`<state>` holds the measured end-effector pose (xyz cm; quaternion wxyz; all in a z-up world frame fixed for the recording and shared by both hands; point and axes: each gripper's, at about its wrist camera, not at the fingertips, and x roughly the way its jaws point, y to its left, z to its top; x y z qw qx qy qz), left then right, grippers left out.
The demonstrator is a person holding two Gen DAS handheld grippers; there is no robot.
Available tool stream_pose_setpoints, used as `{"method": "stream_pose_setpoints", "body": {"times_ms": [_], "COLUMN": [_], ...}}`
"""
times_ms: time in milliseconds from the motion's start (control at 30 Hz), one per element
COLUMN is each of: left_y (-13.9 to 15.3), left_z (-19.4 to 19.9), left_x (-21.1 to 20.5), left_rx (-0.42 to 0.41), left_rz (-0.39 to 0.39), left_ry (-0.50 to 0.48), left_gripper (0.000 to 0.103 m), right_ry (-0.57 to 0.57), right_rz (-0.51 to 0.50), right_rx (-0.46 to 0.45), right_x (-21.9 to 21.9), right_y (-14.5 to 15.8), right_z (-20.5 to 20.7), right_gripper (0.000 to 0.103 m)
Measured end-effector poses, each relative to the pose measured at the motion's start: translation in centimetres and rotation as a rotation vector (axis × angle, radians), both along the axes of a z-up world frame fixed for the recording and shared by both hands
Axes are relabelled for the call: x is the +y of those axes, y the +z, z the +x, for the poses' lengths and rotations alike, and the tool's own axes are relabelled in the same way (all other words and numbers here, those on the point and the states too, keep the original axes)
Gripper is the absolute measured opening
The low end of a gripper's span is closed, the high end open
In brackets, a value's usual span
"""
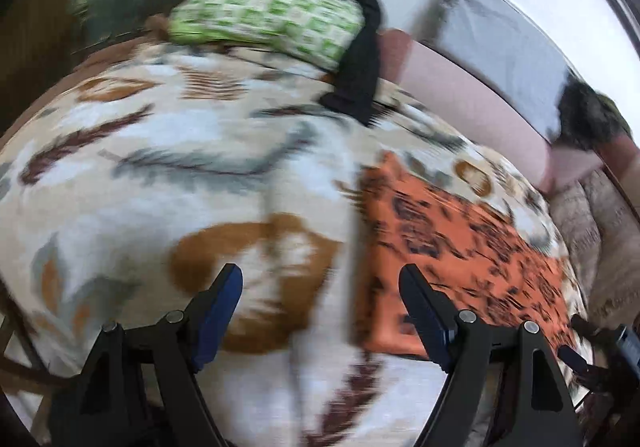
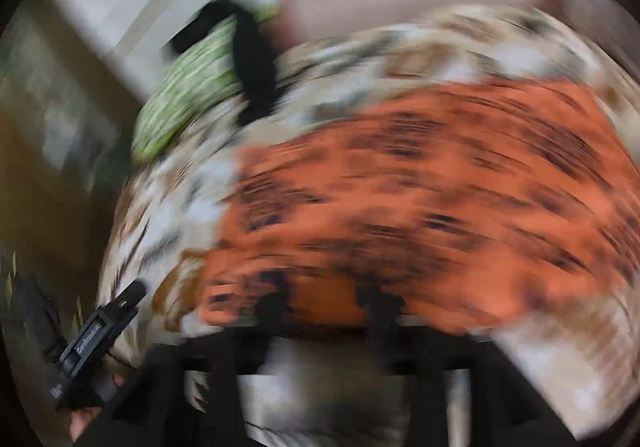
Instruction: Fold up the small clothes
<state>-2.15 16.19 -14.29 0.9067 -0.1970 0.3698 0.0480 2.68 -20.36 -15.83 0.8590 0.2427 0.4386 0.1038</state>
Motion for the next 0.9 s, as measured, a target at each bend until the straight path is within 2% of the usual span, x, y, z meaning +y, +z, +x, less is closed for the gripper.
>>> {"method": "stream_pose_setpoints", "body": {"times_ms": [67, 133, 167, 300, 333, 367, 433, 500, 567, 600, 633, 733, 833, 900], "left_y": [0.3, 0.4, 0.5, 0.5, 0.4, 0.4, 0.3, 0.1, -0.2, -0.5, -0.8, -1.1, -1.6, -2.5], "left_z": [1.0, 2.1, 2.7, 4.6, 4.9, 4.9, 5.2, 5.6, 5.9, 6.2, 6.3, 6.8, 7.2, 7.8], "left_x": [-2.5, -4.9, -6.1, -9.9, -10.5, -10.8, -11.5, -12.1, -12.6, -12.7, -12.8, -12.7, -12.6, -12.5], "left_rx": [-0.007, -0.005, -0.006, 0.016, 0.022, 0.025, 0.032, 0.037, 0.043, 0.049, 0.055, 0.066, 0.072, 0.104], "left_rz": [0.017, 0.040, 0.053, 0.113, 0.121, 0.127, 0.143, 0.165, 0.181, 0.191, 0.200, 0.206, 0.208, 0.214], "left_ry": [-0.068, -0.129, -0.159, -0.227, -0.234, -0.237, -0.245, -0.252, -0.260, -0.264, -0.267, -0.254, -0.266, -0.269], "left_gripper": [0.081, 0.081, 0.081, 0.081, 0.081, 0.081, 0.081, 0.081, 0.081, 0.081, 0.081, 0.081, 0.081, 0.081], "right_ry": [-0.191, -0.310, -0.379, -0.472, -0.499, -0.513, -0.540, -0.559, -0.556, -0.548, -0.541, -0.502, -0.442, -0.385], "right_rz": [0.146, 0.242, 0.336, 0.539, 0.622, 0.639, 0.640, 0.641, 0.623, 0.604, 0.569, 0.517, 0.397, 0.324], "right_rx": [0.008, 0.047, 0.075, 0.135, 0.142, 0.131, 0.101, 0.099, 0.108, 0.116, 0.126, 0.135, 0.122, 0.118], "right_x": [-7.6, -12.5, -15.5, -20.1, -20.6, -20.8, -21.1, -21.4, -21.8, -22.0, -22.1, -23.0, -22.1, -21.2], "right_y": [-0.8, -2.2, -3.7, -7.8, -8.8, -9.1, -9.0, -9.0, -9.2, -9.3, -9.4, -9.7, -8.4, -7.0], "right_z": [-1.6, -2.1, -2.3, -1.2, -0.9, -0.6, -0.2, 0.6, 1.8, 2.0, 2.3, 2.7, 4.4, 4.9], "right_gripper": [0.090, 0.090, 0.090, 0.090, 0.090, 0.090, 0.088, 0.074, 0.047, 0.037, 0.031, 0.032, 0.034, 0.017]}}
